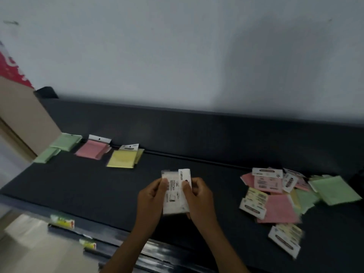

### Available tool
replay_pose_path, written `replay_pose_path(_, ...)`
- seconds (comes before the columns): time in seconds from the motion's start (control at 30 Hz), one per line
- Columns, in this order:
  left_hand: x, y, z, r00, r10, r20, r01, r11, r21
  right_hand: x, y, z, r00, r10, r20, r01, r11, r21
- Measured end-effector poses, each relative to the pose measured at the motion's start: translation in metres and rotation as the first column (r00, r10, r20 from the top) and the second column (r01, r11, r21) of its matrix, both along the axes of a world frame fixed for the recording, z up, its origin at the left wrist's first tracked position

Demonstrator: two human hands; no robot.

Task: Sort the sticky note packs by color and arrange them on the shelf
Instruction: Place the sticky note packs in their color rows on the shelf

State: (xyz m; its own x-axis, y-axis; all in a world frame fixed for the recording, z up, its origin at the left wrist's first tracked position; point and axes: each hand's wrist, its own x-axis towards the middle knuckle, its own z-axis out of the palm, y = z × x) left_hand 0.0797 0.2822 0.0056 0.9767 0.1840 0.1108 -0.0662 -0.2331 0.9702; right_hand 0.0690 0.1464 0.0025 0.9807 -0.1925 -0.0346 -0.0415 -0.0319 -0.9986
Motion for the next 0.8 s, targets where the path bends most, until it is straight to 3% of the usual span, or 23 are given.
replay_pose_path(0.43, 0.01, 0.166, -0.002, 0.995, 0.093, 0.048, -0.094, 0.995, 0.025, 0.031, 0.161, -0.002, 0.992, 0.129, 0.014, -0.128, 0.989, -0.071)
replay_pose_path(0.6, 0.0, 0.227, 0.011, 0.992, 0.1, 0.081, -0.097, 0.994, -0.046, 0.037, 0.221, -0.001, 0.977, 0.204, 0.063, -0.197, 0.976, -0.095)
replay_pose_path(0.67, -0.008, 0.248, 0.015, 0.988, 0.134, 0.082, -0.121, 0.982, -0.142, 0.039, 0.242, 0.0, 0.962, 0.263, 0.078, -0.253, 0.96, -0.117)
replay_pose_path(0.73, -0.015, 0.267, 0.016, 0.986, 0.156, 0.059, -0.136, 0.957, -0.257, 0.041, 0.263, 0.002, 0.944, 0.287, 0.165, -0.257, 0.949, -0.183)
replay_pose_path(0.8, -0.019, 0.286, 0.015, 0.983, 0.174, 0.058, -0.151, 0.948, -0.28, 0.041, 0.285, 0.002, 0.929, 0.276, 0.245, -0.227, 0.95, -0.213)
